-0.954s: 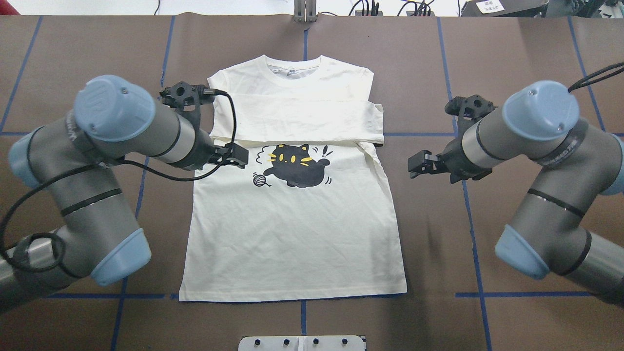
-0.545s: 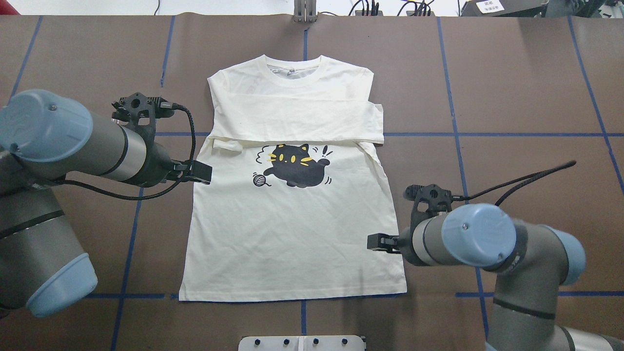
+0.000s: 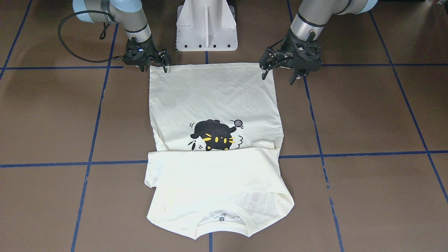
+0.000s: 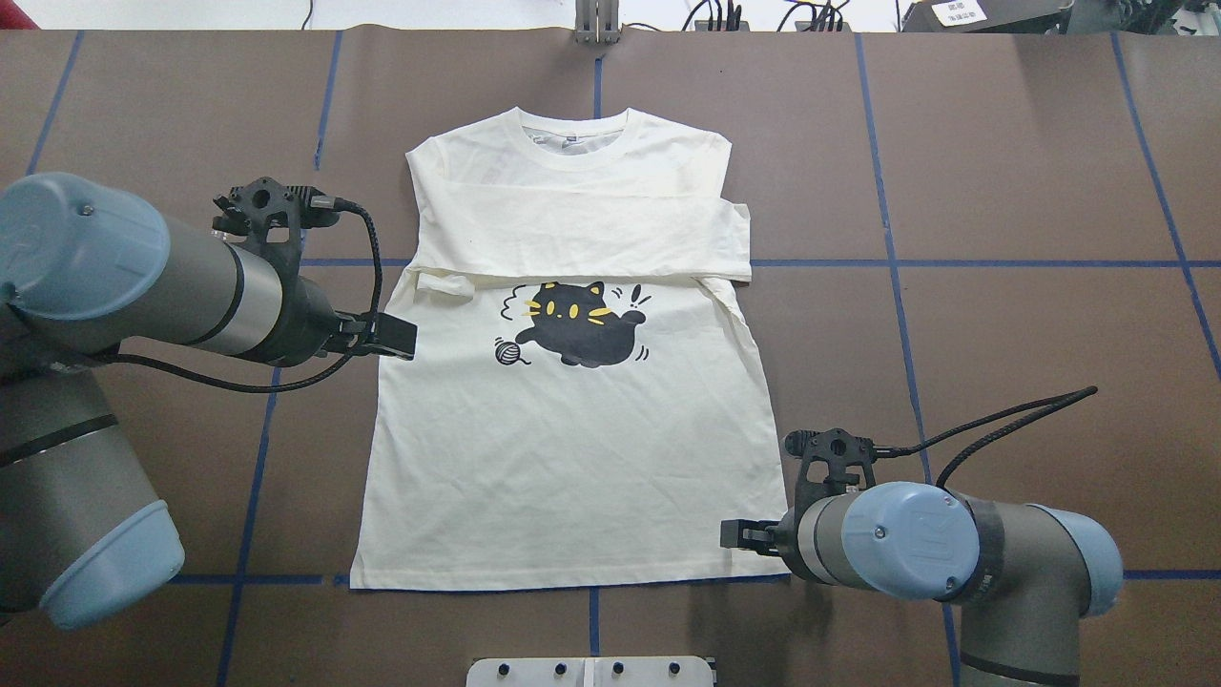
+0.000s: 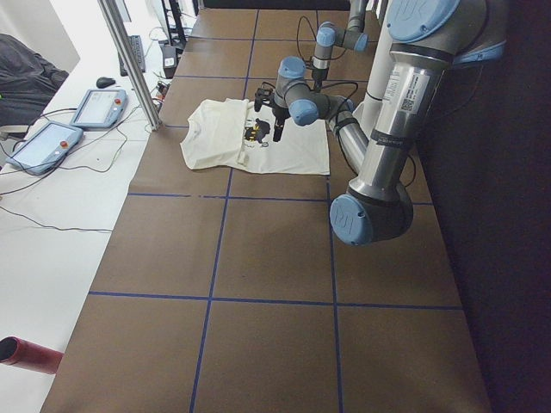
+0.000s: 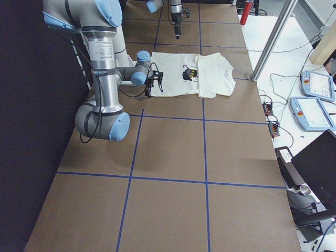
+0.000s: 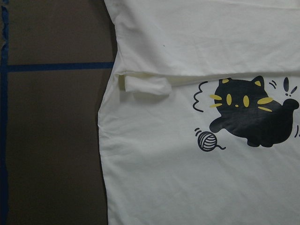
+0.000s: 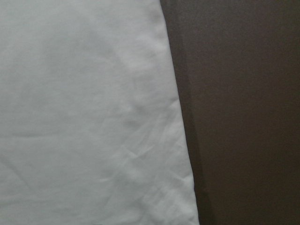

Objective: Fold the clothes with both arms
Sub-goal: 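Move both grippers to the hem corners nearest the robot and grasp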

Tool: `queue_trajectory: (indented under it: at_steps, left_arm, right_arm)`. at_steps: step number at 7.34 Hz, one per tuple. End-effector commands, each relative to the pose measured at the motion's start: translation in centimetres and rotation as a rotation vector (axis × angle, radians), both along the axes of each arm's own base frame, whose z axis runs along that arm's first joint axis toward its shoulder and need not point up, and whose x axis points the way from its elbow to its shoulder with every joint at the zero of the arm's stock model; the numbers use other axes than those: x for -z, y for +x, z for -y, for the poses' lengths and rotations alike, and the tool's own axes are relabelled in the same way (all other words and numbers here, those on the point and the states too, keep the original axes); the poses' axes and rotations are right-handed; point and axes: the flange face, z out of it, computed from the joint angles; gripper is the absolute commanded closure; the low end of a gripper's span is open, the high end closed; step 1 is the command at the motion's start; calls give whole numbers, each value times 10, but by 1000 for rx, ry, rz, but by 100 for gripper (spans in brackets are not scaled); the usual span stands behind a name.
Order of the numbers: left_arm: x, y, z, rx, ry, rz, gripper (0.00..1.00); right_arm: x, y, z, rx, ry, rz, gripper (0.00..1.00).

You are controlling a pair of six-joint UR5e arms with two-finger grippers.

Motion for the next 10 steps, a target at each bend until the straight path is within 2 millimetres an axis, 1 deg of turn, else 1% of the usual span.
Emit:
queue_trajectory:
  at_steps: [1, 2, 3, 4, 5, 7, 9, 10]
  left_arm:
    - [8, -6, -4, 2, 11, -18, 0]
    - [9, -7, -4, 2, 11, -18, 0]
    - [9, -7, -4, 2, 11, -18, 0]
    - [9, -6, -5, 1, 12, -19, 0]
    - [8, -4, -5, -1, 10, -17, 0]
    - [8, -4, -5, -3, 10, -17, 0]
    - [4, 1, -6, 5, -14, -13, 0]
    - [-5, 16, -18, 42, -134, -25, 0]
  right_arm:
    - [-3, -1, -3, 20, -19, -5, 24]
    - [0, 1, -3, 27, -27, 3, 57]
    - [-1, 2, -4, 38, -39, 3, 81]
    - [0, 3, -5, 40, -38, 6, 97]
    - [3, 4, -5, 41, -38, 12, 100]
    - [8, 7, -5, 39, -34, 22, 100]
    - [20, 18, -5, 32, -26, 49, 100]
    - [26, 29, -3, 25, -24, 64, 100]
